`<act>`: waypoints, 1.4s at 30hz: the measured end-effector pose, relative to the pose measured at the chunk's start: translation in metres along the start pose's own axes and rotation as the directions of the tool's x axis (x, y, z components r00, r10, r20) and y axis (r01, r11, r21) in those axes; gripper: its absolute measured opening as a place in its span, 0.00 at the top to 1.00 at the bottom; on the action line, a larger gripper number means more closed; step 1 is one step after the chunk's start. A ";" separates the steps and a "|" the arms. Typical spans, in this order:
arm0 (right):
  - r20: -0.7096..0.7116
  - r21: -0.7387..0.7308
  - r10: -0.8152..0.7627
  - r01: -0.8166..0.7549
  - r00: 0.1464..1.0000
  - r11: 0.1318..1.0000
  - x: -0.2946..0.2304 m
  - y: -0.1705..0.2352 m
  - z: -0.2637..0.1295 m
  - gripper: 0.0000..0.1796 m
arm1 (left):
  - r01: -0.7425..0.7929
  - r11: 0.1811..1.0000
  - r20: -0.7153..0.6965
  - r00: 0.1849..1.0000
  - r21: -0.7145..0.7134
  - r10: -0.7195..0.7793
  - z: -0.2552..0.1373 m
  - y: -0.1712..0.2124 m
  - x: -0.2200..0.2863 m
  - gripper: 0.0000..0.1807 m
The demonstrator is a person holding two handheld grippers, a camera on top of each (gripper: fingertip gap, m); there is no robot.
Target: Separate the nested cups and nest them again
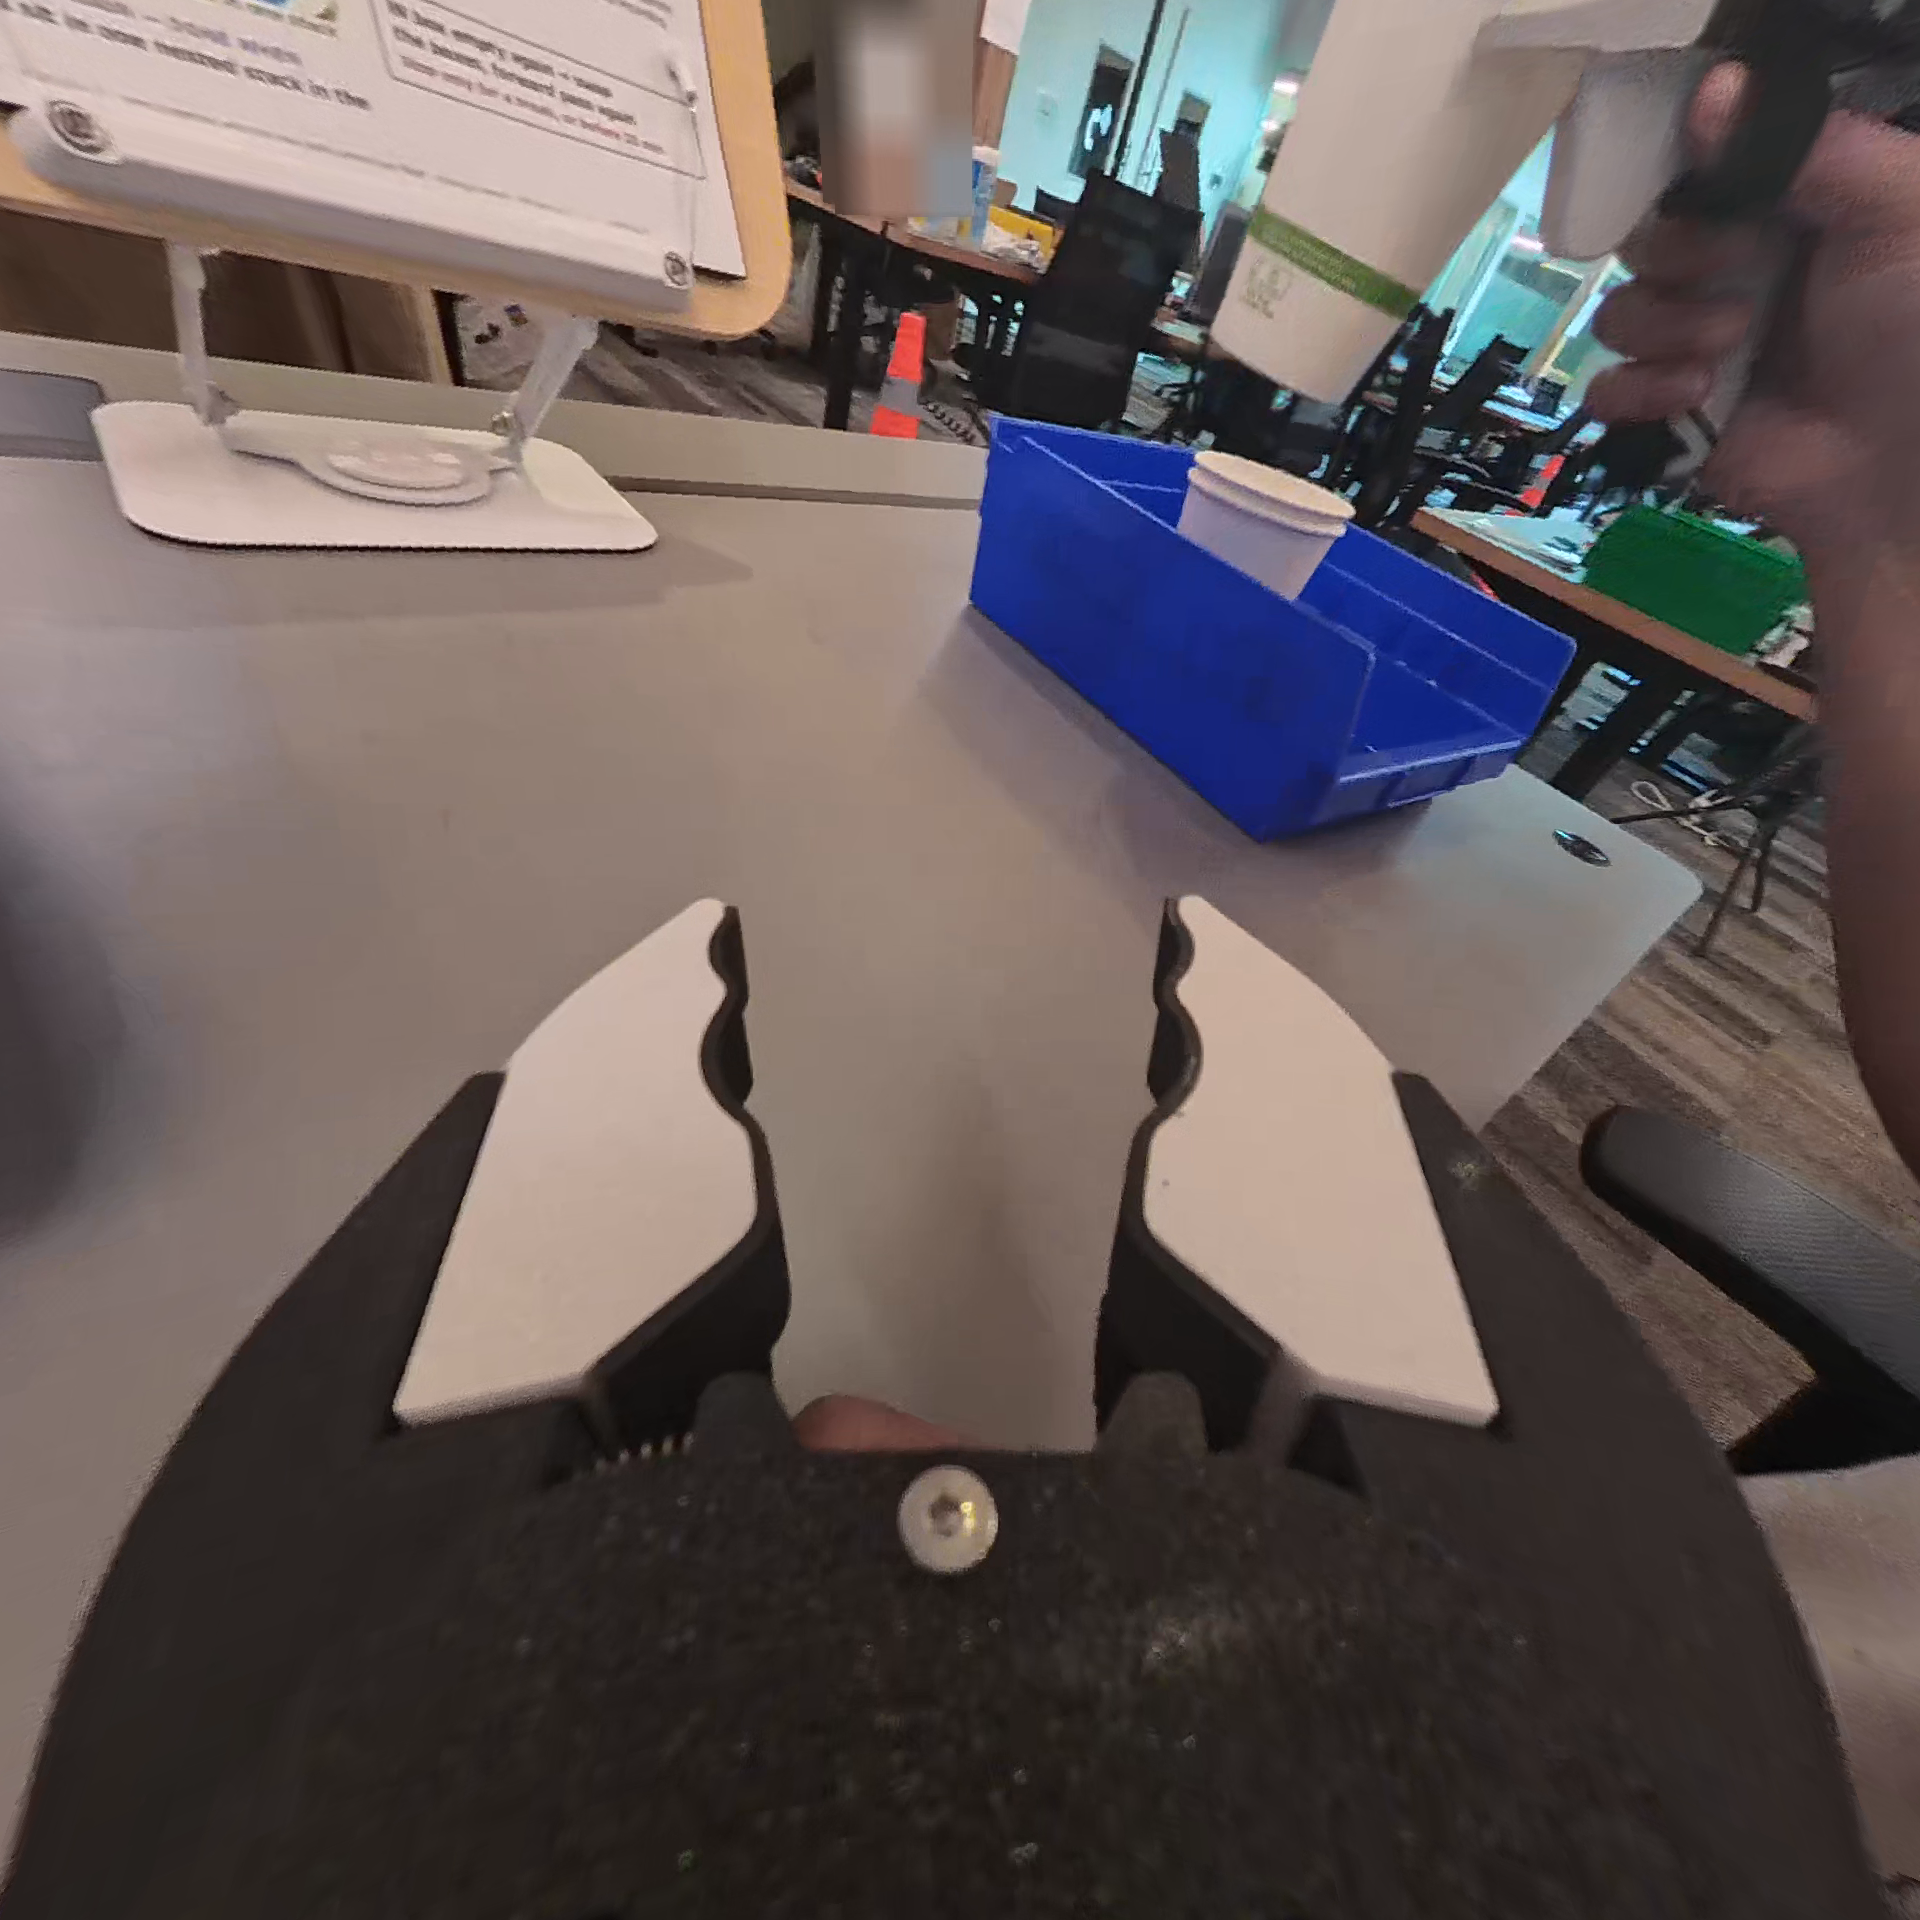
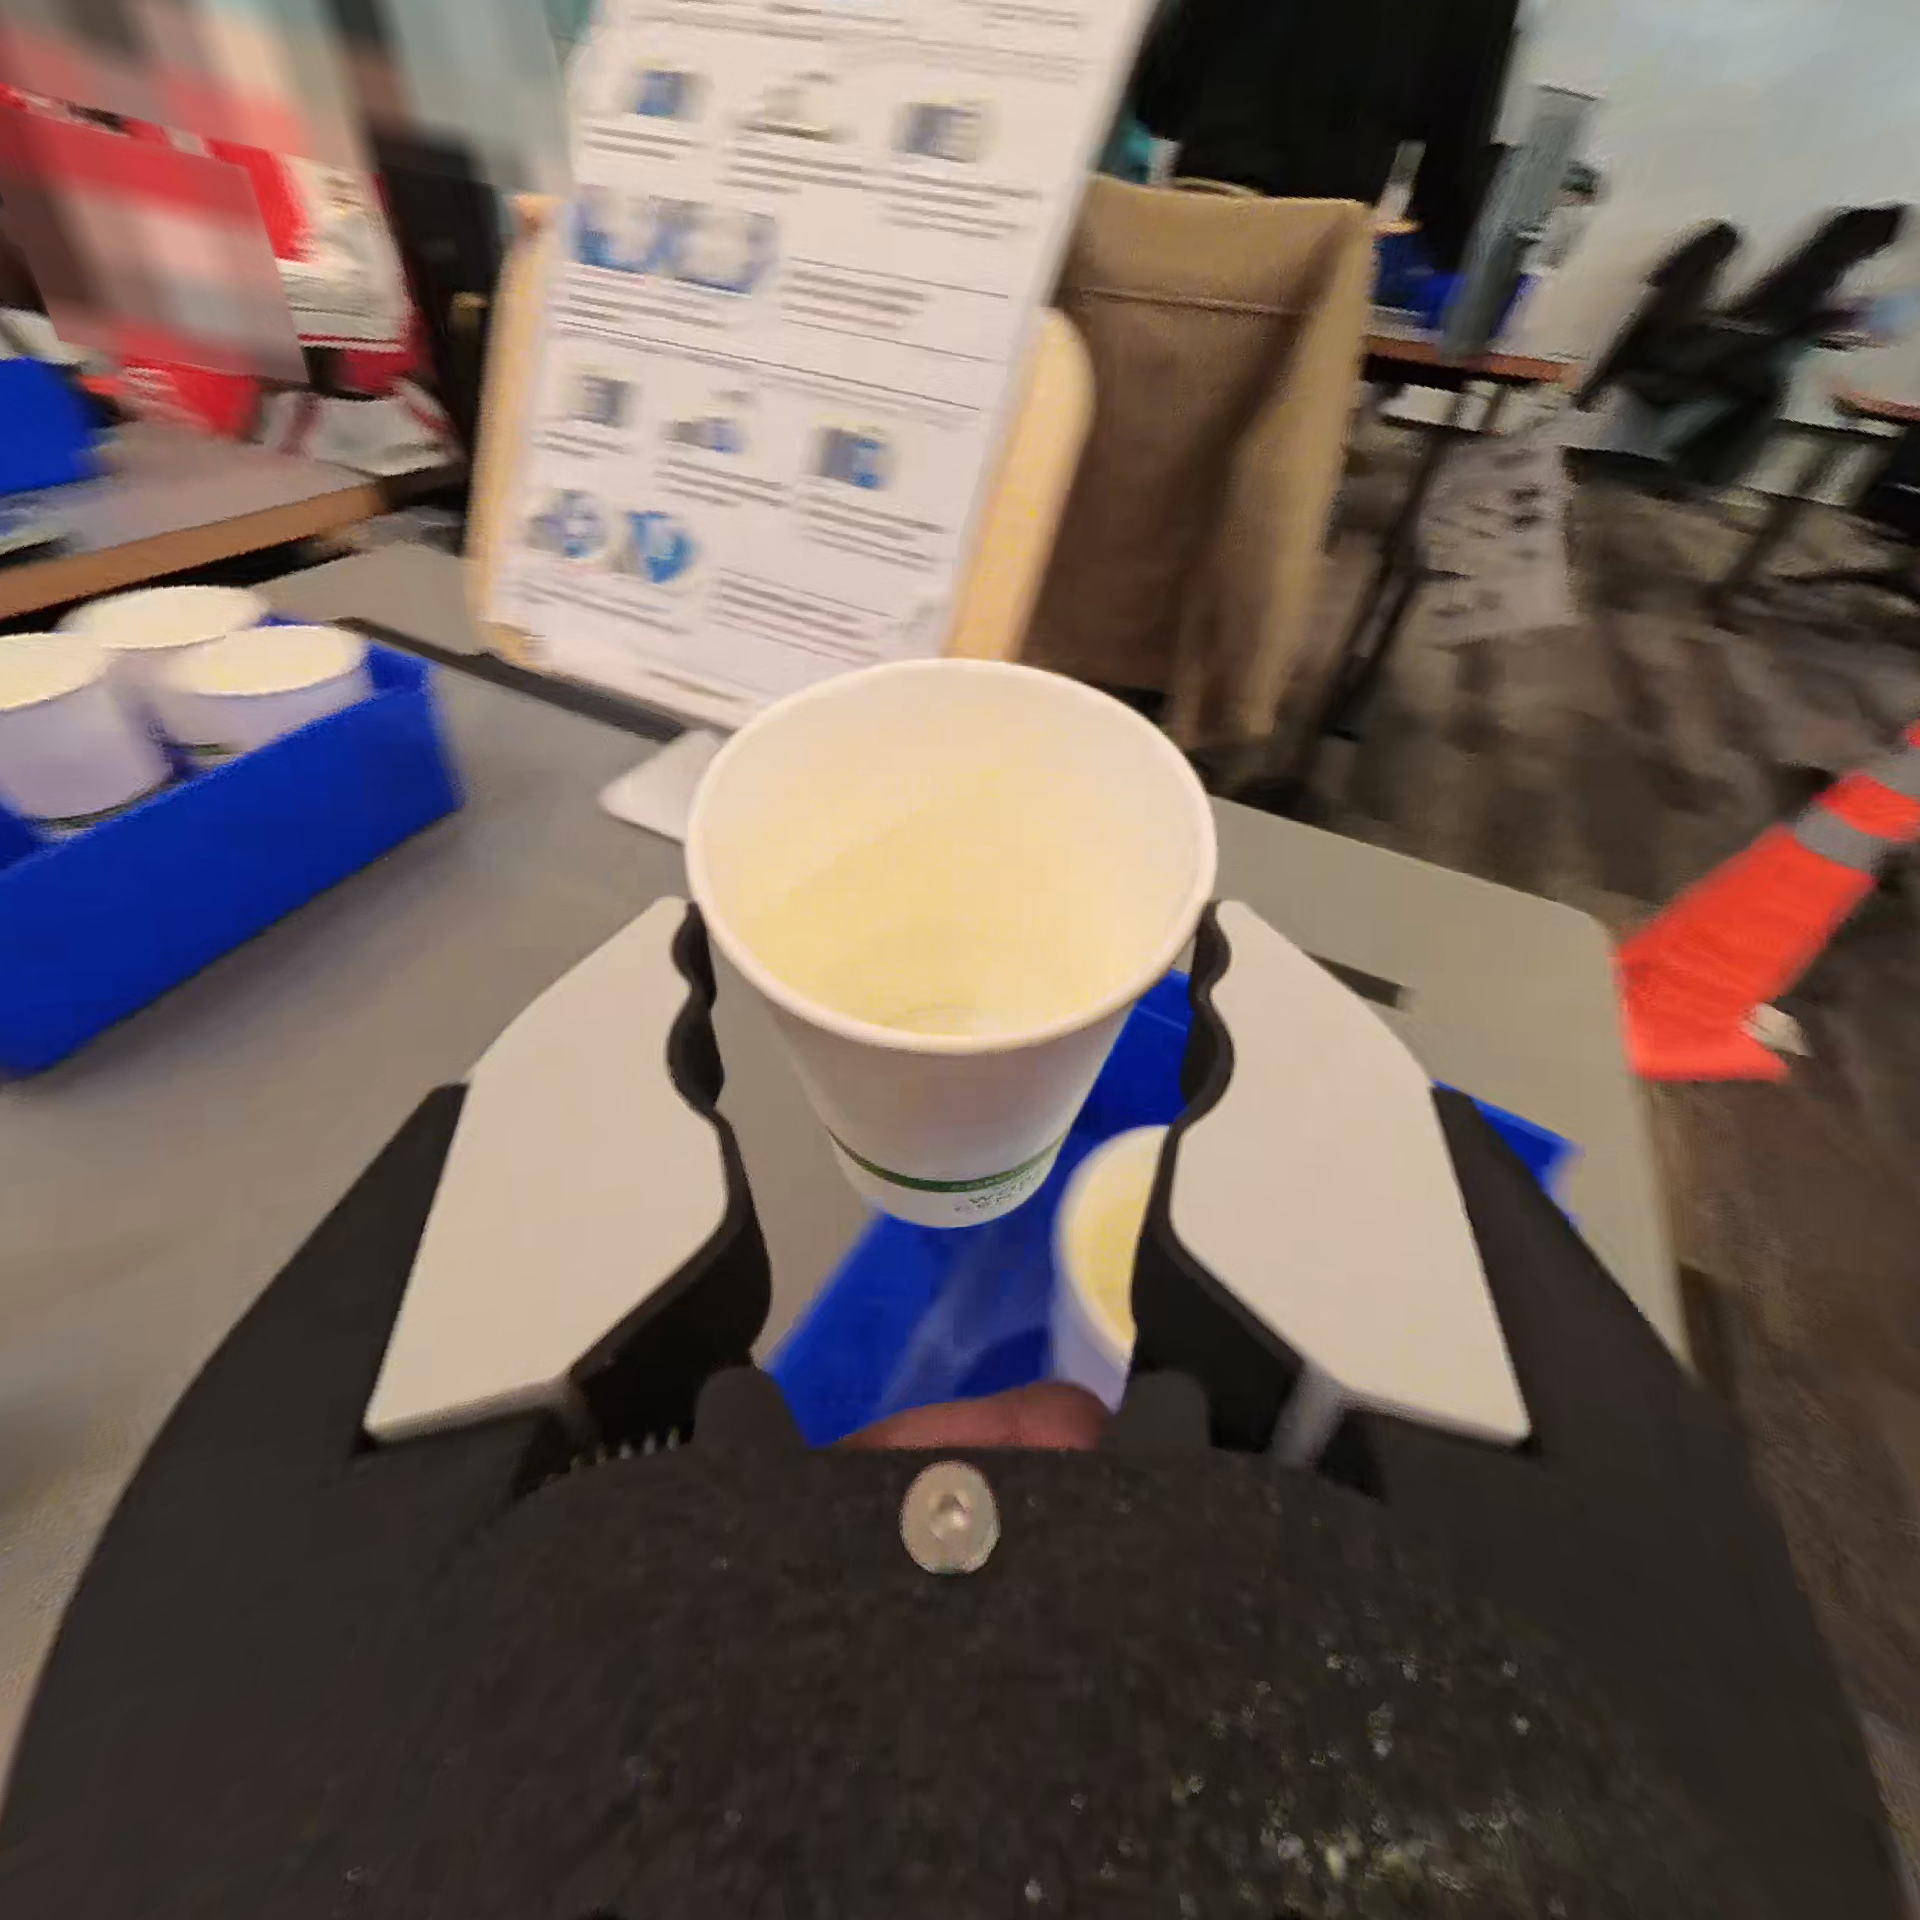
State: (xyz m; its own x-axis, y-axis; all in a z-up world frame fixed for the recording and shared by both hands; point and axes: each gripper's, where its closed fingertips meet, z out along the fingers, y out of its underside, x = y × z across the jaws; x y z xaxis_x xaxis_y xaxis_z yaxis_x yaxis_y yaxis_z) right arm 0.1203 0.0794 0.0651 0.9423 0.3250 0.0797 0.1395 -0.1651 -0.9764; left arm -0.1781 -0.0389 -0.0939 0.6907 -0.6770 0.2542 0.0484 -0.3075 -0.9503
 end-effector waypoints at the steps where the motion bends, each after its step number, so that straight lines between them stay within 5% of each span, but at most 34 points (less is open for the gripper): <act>1: -0.053 -0.014 0.005 -0.006 0.999 1.000 0.023 0.004 0.000 0.51 | 0.005 1.000 -0.006 1.000 -0.007 -0.005 0.001 0.001 0.001 0.59; 5: -0.179 -0.091 0.030 -0.047 0.983 0.995 0.079 0.041 0.006 0.51 | 0.021 0.999 -0.016 1.000 -0.031 -0.021 0.000 0.009 0.000 0.59; 13: -0.138 -0.229 0.137 -0.166 0.981 0.959 0.086 0.113 0.028 0.50 | 0.086 0.994 -0.044 0.995 -0.072 -0.089 0.003 0.018 -0.005 0.59; 27: -0.056 -0.319 0.028 -0.045 0.998 0.947 0.073 0.132 0.005 0.50 | 0.090 0.989 -0.090 0.991 -0.120 -0.102 0.009 0.031 0.007 0.58; 30: 0.005 -0.152 0.043 -0.042 0.999 0.988 0.028 0.096 -0.017 0.51 | 0.062 0.994 -0.051 0.996 -0.091 -0.067 0.006 0.025 0.001 0.58; 34: 0.273 0.060 0.180 -0.204 0.945 0.977 -0.094 0.077 -0.029 0.56 | 0.024 0.999 0.043 0.999 -0.040 -0.023 -0.001 0.013 -0.019 0.57; 37: 0.445 -0.001 0.316 -0.353 0.838 0.936 -0.187 0.107 -0.020 0.58 | 0.052 0.999 0.098 0.994 -0.015 -0.050 -0.006 0.008 -0.034 0.56; 42: 0.528 -0.138 0.323 -0.296 0.786 0.945 -0.260 0.150 -0.016 0.59 | 0.063 0.992 0.356 0.929 0.110 -0.099 -0.046 -0.005 -0.087 0.56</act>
State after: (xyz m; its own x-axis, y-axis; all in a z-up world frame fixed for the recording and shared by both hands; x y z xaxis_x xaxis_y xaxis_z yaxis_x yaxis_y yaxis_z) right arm -0.0991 -0.0443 -0.0986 0.6249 0.6935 -0.3584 -0.1047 -0.3805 -0.9188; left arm -0.2720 -0.0094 -0.1033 0.8940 -0.3605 0.2661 0.1711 -0.2743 -0.9463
